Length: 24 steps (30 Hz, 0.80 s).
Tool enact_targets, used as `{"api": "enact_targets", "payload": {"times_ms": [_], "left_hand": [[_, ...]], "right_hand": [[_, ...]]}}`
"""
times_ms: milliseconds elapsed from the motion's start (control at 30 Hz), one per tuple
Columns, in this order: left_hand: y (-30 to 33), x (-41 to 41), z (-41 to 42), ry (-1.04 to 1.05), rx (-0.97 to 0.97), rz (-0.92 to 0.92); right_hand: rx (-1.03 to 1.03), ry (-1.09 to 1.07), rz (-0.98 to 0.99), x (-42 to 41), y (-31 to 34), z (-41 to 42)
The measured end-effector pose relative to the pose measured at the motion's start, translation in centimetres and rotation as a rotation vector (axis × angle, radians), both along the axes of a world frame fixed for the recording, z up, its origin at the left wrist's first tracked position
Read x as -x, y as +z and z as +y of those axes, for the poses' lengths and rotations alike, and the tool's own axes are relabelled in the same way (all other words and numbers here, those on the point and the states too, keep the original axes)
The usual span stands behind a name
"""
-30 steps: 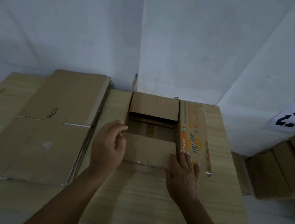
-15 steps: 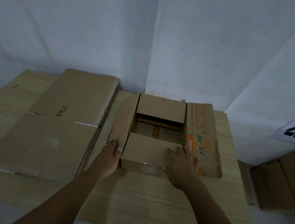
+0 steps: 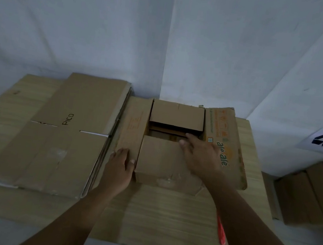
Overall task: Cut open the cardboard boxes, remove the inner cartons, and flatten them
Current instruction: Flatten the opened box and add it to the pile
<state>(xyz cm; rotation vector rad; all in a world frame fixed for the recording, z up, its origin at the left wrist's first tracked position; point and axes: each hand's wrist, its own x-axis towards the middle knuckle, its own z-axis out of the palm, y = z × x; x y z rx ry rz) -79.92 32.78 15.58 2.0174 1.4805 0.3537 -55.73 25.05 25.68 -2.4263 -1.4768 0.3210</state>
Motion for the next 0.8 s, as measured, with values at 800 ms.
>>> {"api": "enact_targets", "payload": {"times_ms": [800], "left_hand": [[1.3, 1.3, 1.6, -0.061, -0.147, -0.018]], "right_hand": [[0.497, 0.313, 0.298, 4.1, -3.3, -4.1]]}}
